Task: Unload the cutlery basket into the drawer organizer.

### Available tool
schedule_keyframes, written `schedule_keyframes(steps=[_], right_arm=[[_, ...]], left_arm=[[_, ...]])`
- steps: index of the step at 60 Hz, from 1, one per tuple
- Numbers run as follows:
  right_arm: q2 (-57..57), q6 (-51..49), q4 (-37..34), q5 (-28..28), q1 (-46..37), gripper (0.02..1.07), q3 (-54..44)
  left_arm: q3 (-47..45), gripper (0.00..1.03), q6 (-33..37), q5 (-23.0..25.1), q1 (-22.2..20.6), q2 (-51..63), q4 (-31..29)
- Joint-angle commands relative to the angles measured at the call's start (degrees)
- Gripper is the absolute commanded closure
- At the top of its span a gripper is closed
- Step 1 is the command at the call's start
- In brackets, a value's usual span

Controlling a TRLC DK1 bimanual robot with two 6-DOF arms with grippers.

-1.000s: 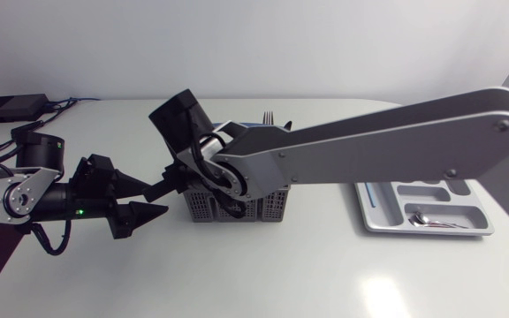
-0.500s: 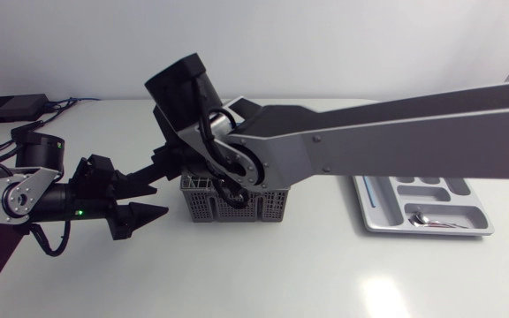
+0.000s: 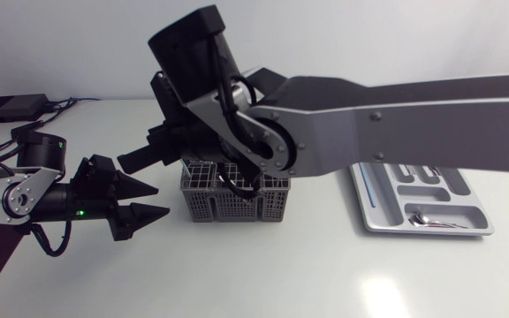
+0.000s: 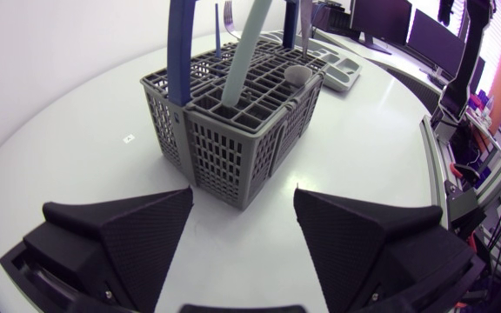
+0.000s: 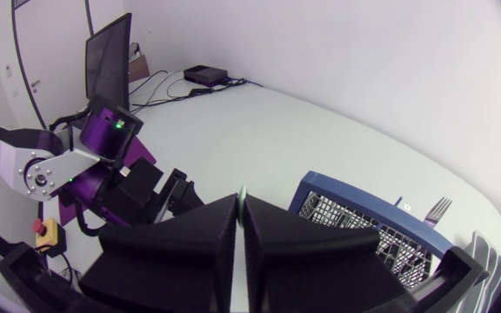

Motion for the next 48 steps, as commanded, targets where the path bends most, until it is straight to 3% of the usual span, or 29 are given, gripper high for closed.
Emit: schedule_keyframes(steps=[1, 15, 26, 36, 48], right_arm=[[-2.5, -0.8, -1.8, -1.0, 0.5, 1.01, -0.4], [-12.3, -0.8, -8.4, -1.5, 1.0, 1.01, -2.3], [-23.3, -3.4, -15.8, 2.9, -1.0, 1.01, -6.1], [-33.4, -5.9, -23.8, 5.0, -7.6, 1.01, -9.8], [-46.4, -10.6, -30.4, 5.4, -22.1, 1.01, -19.3]], left_arm=[[-0.1, 0.23, 0.8, -0.2, -0.4, -0.7, -0.7], [0.2, 0.23, 0.3, -0.8, -0.9, -4.0, -3.2], [2.5, 0.23, -0.3, -2.9, -1.8, -6.8, -6.9], [3.4, 0.23, -3.4, -6.8, -6.2, -10.7, -8.3], [5.6, 0.23, -7.4, -13.9, -14.1, -13.3, -10.2]])
